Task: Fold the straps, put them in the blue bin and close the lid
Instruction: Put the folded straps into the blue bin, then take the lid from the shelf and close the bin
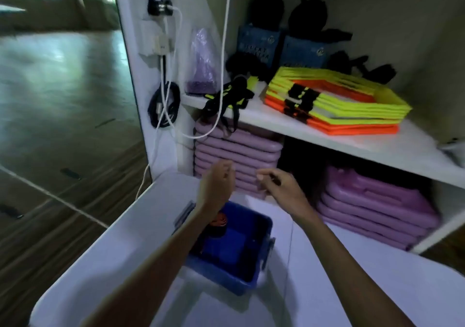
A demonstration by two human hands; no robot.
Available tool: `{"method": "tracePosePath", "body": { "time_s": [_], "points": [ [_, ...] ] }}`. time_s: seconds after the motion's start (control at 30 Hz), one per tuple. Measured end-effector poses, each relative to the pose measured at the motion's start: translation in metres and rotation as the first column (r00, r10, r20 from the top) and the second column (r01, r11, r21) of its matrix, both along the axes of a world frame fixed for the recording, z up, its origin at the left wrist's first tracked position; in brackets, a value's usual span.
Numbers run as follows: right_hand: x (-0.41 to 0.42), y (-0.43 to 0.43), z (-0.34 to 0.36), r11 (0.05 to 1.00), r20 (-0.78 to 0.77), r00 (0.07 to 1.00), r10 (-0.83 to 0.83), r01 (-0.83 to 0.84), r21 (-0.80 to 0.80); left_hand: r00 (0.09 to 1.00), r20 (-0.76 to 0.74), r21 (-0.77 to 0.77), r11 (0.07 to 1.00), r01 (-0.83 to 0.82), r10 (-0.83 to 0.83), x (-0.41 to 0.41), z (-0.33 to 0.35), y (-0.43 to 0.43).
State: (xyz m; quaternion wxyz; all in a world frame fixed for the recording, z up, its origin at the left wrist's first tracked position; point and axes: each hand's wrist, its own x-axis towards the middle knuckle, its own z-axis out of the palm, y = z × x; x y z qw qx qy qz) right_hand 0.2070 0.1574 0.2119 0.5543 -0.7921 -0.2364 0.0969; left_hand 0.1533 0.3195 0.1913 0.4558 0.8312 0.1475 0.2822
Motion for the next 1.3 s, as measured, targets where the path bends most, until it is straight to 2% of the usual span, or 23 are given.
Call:
{"method": "tracePosePath", "body": {
  "time_s": [0.1, 0.23, 0.33, 0.43, 0.5, 0.57, 0.63, 0.7, 0.8, 0.87, 1.0, 1.13, 1.2, 1.3],
  "points": [
    [0.033, -0.044, 0.108, 0.988, 0.261, 0.958, -0.118, 0.087, 0.127, 0.97, 0.215, -0.037, 0.991, 0.127, -0.116, 0.056, 0.108, -0.037],
    [0.068, -0.106, 0.245, 0.964, 0.534, 0.806, -0.257, 0.177, 0.197, 0.874, 0.398, 0.009, 0.954, 0.298, -0.277, 0.113, 0.244, -0.092],
    [0.096, -0.15, 0.321, 0.936, 0.646, 0.678, -0.35, 0.271, 0.223, 0.801, 0.479, 0.089, 0.927, 0.364, -0.36, 0.143, 0.327, -0.126],
    [0.125, -0.189, 0.38, 0.865, 0.726, 0.508, -0.463, 0.439, 0.244, 0.764, 0.532, 0.181, 0.931, 0.318, -0.365, 0.175, 0.391, -0.151],
    [0.147, -0.21, 0.411, 0.765, 0.712, 0.397, -0.58, 0.566, 0.308, 0.782, 0.508, 0.246, 0.931, 0.269, -0.36, 0.197, 0.425, -0.165],
    [0.169, -0.226, 0.435, 0.694, 0.677, 0.359, -0.643, 0.646, 0.317, 0.846, 0.422, 0.345, 0.92, 0.183, -0.327, 0.222, 0.452, -0.179],
    [0.19, -0.236, 0.451, 0.668, 0.69, 0.39, -0.61, 0.721, 0.183, 0.924, 0.306, 0.456, 0.887, 0.068, -0.228, 0.246, 0.472, -0.19],
    [0.204, -0.238, 0.461, 0.715, 0.663, 0.496, -0.561, 0.693, 0.086, 0.956, 0.248, 0.55, 0.835, -0.008, -0.155, 0.263, 0.484, -0.199],
    [0.208, -0.23, 0.467, 0.835, 0.479, 0.707, -0.52, 0.54, 0.109, 0.983, 0.112, 0.677, 0.735, 0.034, -0.148, 0.286, 0.488, -0.205],
    [0.213, -0.225, 0.464, 0.852, 0.439, 0.741, -0.508, 0.507, 0.128, 0.984, 0.073, 0.685, 0.725, 0.07, -0.164, 0.3, 0.483, -0.205],
    [0.23, -0.22, 0.457, 0.81, 0.385, 0.717, -0.581, 0.463, 0.36, 0.932, 0.304, 0.633, 0.773, -0.044, -0.196, 0.313, 0.467, -0.203],
    [0.232, -0.22, 0.442, 0.72, 0.186, 0.837, -0.514, 0.304, 0.624, 0.837, 0.51, 0.564, 0.812, -0.153, -0.197, 0.312, 0.457, -0.199],
    [0.228, -0.224, 0.432, 0.667, 0.16, 0.857, -0.49, 0.251, 0.702, 0.82, 0.54, 0.517, 0.844, -0.144, -0.191, 0.31, 0.453, -0.193],
    [0.213, -0.233, 0.418, 0.683, 0.232, 0.846, -0.48, 0.194, 0.704, 0.845, 0.471, 0.472, 0.881, 0.001, -0.253, 0.3, 0.451, -0.183]
  ]
}}
